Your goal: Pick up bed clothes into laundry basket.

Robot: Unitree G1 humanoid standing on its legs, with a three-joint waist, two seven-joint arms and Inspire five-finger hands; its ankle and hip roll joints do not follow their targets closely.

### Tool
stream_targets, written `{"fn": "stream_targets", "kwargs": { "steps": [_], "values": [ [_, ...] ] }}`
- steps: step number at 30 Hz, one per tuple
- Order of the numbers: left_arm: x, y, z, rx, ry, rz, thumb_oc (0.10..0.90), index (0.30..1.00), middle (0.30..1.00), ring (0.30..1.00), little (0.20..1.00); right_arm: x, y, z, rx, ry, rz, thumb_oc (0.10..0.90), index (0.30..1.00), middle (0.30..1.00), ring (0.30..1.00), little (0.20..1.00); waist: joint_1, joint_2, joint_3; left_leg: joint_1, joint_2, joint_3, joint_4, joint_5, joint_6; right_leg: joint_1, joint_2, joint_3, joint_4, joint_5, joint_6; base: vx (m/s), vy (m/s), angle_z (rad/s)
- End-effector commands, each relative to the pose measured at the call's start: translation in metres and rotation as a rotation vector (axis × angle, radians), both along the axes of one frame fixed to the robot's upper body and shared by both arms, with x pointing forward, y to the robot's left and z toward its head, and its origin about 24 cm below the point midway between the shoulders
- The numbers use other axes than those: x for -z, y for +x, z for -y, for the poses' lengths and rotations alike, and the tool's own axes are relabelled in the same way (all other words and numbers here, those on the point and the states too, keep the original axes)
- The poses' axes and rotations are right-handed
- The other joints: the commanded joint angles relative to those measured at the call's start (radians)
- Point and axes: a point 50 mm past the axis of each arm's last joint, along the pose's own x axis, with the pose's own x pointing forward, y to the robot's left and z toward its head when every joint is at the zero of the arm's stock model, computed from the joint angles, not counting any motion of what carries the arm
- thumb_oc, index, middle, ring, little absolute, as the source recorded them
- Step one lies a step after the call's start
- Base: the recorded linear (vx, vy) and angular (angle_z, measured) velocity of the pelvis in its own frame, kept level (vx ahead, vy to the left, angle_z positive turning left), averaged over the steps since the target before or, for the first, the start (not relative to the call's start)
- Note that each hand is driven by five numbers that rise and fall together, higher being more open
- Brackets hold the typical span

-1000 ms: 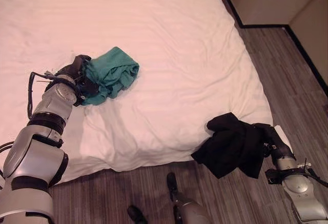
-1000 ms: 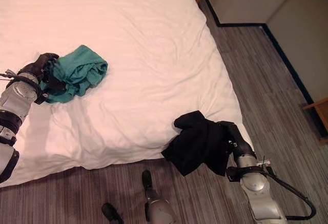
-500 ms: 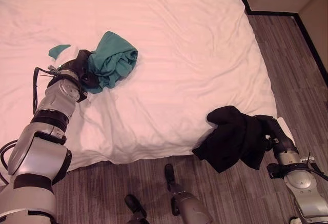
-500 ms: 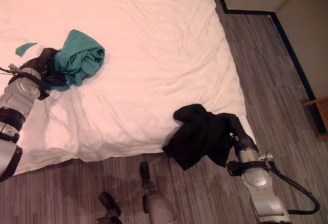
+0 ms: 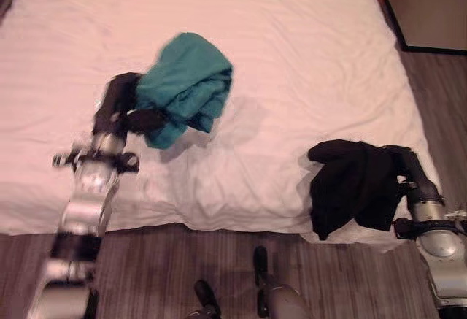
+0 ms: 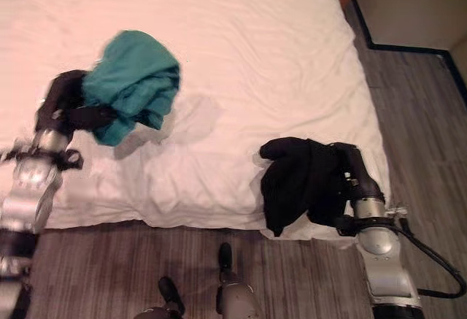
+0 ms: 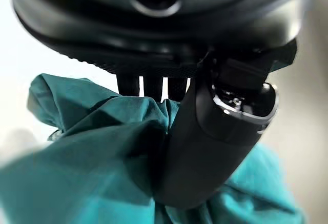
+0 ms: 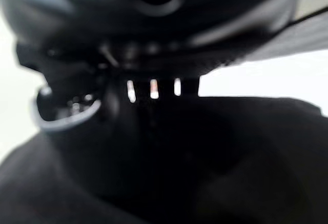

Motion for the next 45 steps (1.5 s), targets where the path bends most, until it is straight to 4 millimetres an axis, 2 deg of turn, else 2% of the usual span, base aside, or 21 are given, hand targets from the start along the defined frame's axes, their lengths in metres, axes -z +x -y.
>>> {"fn": "stream_targets", "kwargs": {
  "steps": [1,7,14,17,21,22,23,24,25,29,30,31,32,35,37,38,40,41,42,44,45],
  "values": [
    [-0.04,-0.017,-0.017,-0.076,0.018,0.251,0.4,0.3,0.3,0.3,0.3,-0.068,-0.009,0.014,0.066,-0.114,0.314,0.4,0.3,0.3,0.3,0.3,0.04,-0.023,-0.164,0.031,-0.018,0.006,0.006,0.001,-0.017,0.094,-0.013,-0.041,0.004,-0.081,0.102,0.06,-0.038,0.1],
    [0.004,-0.06,-0.021,-0.131,-0.012,0.109,0.4,0.3,0.3,0.3,0.3,-0.06,-0.021,0.012,0.064,0.014,0.379,0.4,0.3,0.3,0.3,0.3,0.083,-0.021,-0.203,0.051,-0.023,-0.022,0.006,0.005,-0.008,0.139,-0.019,-0.075,0.004,-0.092,0.084,0.01,-0.029,0.28],
    [0.039,-0.075,-0.015,-0.151,-0.099,-0.003,0.4,0.3,0.3,0.3,0.3,-0.053,-0.018,0.005,0.046,0.053,0.376,0.4,0.3,0.3,0.3,0.3,0.097,-0.023,-0.222,0.069,-0.026,-0.028,0.006,-0.001,0.0,0.16,-0.021,-0.087,0.005,-0.095,0.082,0.0,-0.001,0.16],
    [0.036,-0.073,-0.015,-0.133,-0.034,-0.027,0.4,0.3,0.3,0.3,0.3,-0.052,-0.018,0.005,0.043,0.048,0.366,0.4,0.3,0.3,0.3,0.3,0.091,-0.024,-0.22,0.089,-0.025,-0.008,0.006,-0.012,0.005,0.164,-0.019,-0.066,0.008,-0.091,0.086,-0.01,0.041,-0.12],
    [0.003,-0.049,0.007,0.011,0.059,0.085,0.4,0.3,0.3,0.3,0.3,-0.046,-0.014,-0.005,0.003,0.049,0.342,0.4,0.3,0.3,0.3,0.3,0.031,-0.021,-0.195,0.133,-0.026,0.092,0.006,-0.041,0.021,0.119,-0.017,0.042,0.033,-0.062,0.112,-0.05,0.111,-0.51],
    [-0.007,-0.041,0.015,0.047,0.056,0.137,0.4,0.3,0.3,0.3,0.3,-0.042,-0.015,-0.008,-0.004,0.059,0.333,0.4,0.3,0.3,0.3,0.3,-0.008,-0.021,-0.182,0.136,-0.027,0.126,0.006,-0.045,0.025,0.086,-0.022,0.069,0.052,-0.042,0.131,-0.11,0.111,-0.67],
    [-0.008,-0.04,0.015,0.047,0.058,0.142,0.4,0.3,0.3,0.3,0.3,-0.042,-0.015,-0.008,-0.002,0.06,0.337,0.4,0.3,0.3,0.3,0.3,0.005,-0.022,-0.181,0.135,-0.029,0.138,0.006,-0.047,0.026,0.074,-0.022,0.082,0.06,-0.042,0.133,-0.2,0.138,-1.27],
    [-0.027,-0.025,0.034,0.119,0.026,0.249,0.4,0.3,0.3,0.3,0.3,-0.039,-0.014,-0.016,-0.019,0.084,0.347,0.4,0.3,0.3,0.3,0.3,-0.063,-0.021,-0.141,0.142,-0.019,0.206,0.006,-0.073,0.029,-0.015,-0.048,0.118,0.134,0.021,0.197,-0.15,0.098,-1.33],
    [-0.028,-0.025,0.034,0.118,0.027,0.253,0.4,0.3,0.3,0.3,0.3,-0.04,-0.014,-0.016,-0.018,0.085,0.351,0.4,0.3,0.3,0.3,0.3,-0.058,-0.022,-0.139,0.141,-0.02,0.212,0.006,-0.074,0.03,-0.023,-0.048,0.124,0.143,0.021,0.2,-0.22,0.062,-1.41],
    [-0.042,-0.013,0.047,0.165,0.049,0.287,0.4,0.3,0.3,0.3,0.3,-0.037,-0.016,-0.022,-0.016,0.094,0.354,0.4,0.3,0.3,0.3,0.3,-0.094,-0.023,-0.111,0.142,0.007,0.297,0.006,-0.052,0.041,-0.075,-0.094,0.011,0.335,-0.024,0.185,-0.21,0.091,-1.34],
    [-0.049,-0.011,0.048,0.168,0.07,0.307,0.4,0.3,0.3,0.3,0.3,-0.036,-0.014,-0.025,-0.033,0.105,0.359,0.4,0.3,0.3,0.3,0.3,-0.096,-0.014,-0.113,0.147,0.016,0.347,0.006,-0.034,0.05,-0.063,-0.119,-0.078,0.425,-0.046,0.168,-0.4,0.096,-1.43],
    [-0.054,-0.017,0.043,0.149,0.087,0.322,0.4,0.3,0.3,0.3,0.3,-0.037,-0.008,-0.028,-0.043,0.114,0.359,0.4,0.3,0.3,0.3,0.3,-0.091,-0.011,-0.117,0.16,0.025,0.473,0.009,-0.013,0.069,0.006,-0.178,-0.253,0.599,-0.115,0.13,-0.4,0.1,-1.23],
    [-0.053,-0.019,0.042,0.147,0.086,0.32,0.4,0.3,0.3,0.3,0.3,-0.036,-0.008,-0.028,-0.045,0.114,0.355,0.4,0.3,0.3,0.3,0.3,-0.09,-0.014,-0.115,0.167,0.024,0.478,0.008,-0.014,0.068,0.007,-0.181,-0.25,0.61,-0.124,0.128,-0.36,0.011,-1.97],
    [-0.042,-0.03,0.034,0.095,0.098,0.276,0.4,0.3,0.3,0.3,0.3,-0.039,-0.006,-0.027,-0.038,0.115,0.375,0.4,0.3,0.3,0.3,0.3,-0.049,-0.032,-0.153,0.14,0.012,0.548,0.014,-0.005,0.081,0.124,-0.205,-0.315,0.543,-0.144,0.129,-0.18,-0.068,-1.82],
    [-0.031,-0.042,0.021,0.022,0.067,0.25,0.4,0.3,0.3,0.3,0.3,-0.038,0.0,-0.034,-0.071,0.151,0.391,0.4,0.3,0.3,0.3,0.3,0.001,-0.048,-0.185,0.108,0.049,0.633,0.036,0.047,0.042,0.203,-0.166,-0.35,0.325,-0.174,0.112,-0.2,-0.235,-2.27],
    [-0.031,-0.043,0.02,0.021,0.067,0.249,0.4,0.3,0.3,0.3,0.3,-0.037,0.0,-0.035,-0.072,0.152,0.389,0.4,0.3,0.3,0.3,0.3,0.004,-0.048,-0.186,0.11,0.054,0.637,0.038,0.05,0.038,0.207,-0.159,-0.347,0.313,-0.169,0.109,-0.26,-0.404,-2.05],
    [-0.025,-0.047,0.013,-0.025,0.054,0.226,0.4,0.3,0.3,0.3,0.3,-0.034,-0.002,-0.034,-0.087,0.149,0.366,0.4,0.3,0.3,0.3,0.3,0.02,-0.071,-0.185,0.054,0.161,0.675,0.104,0.16,-0.063,0.241,-0.045,-0.278,0.105,-0.218,0.069,-0.23,-0.571,-2.09],
    [-0.027,-0.046,0.015,-0.015,0.057,0.239,0.4,0.3,0.3,0.3,0.3,-0.039,-0.003,-0.033,-0.096,0.138,0.377,0.4,0.3,0.3,0.3,0.3,0.019,-0.078,-0.176,0.035,0.195,0.684,0.134,0.185,-0.085,0.25,-0.036,-0.275,0.081,-0.218,0.071,-0.14,-0.483,-1.45],
    [-0.027,-0.045,0.018,0.008,0.045,0.246,0.4,0.3,0.3,0.3,0.3,-0.043,-0.003,-0.032,-0.108,0.142,0.394,0.4,0.3,0.3,0.3,0.3,0.026,-0.082,-0.162,0.025,0.243,0.658,0.175,0.218,-0.124,0.266,-0.011,-0.243,0.049,-0.221,0.058,-0.15,-0.306,-0.3],
    [-0.017,-0.043,0.019,0.003,0.022,0.209,0.4,0.3,0.3,0.3,0.3,-0.048,0.006,-0.041,-0.177,0.137,0.399,0.4,0.3,0.3,0.3,0.3,0.094,-0.093,-0.12,-0.045,0.26,0.353,0.273,0.269,-0.167,0.263,0.009,-0.144,0.048,-0.226,0.046,-0.14,-0.189,-0.7],
    [-0.011,-0.043,0.014,-0.024,0.003,0.193,0.4,0.3,0.3,0.3,0.3,-0.05,0.008,-0.04,-0.184,0.137,0.399,0.4,0.3,0.3,0.3,0.3,0.102,-0.1,-0.108,-0.068,0.261,0.236,0.331,0.23,-0.153,0.258,0.015,-0.103,0.055,-0.224,0.037,-0.1,-0.085,-2.07]
  ]
}}
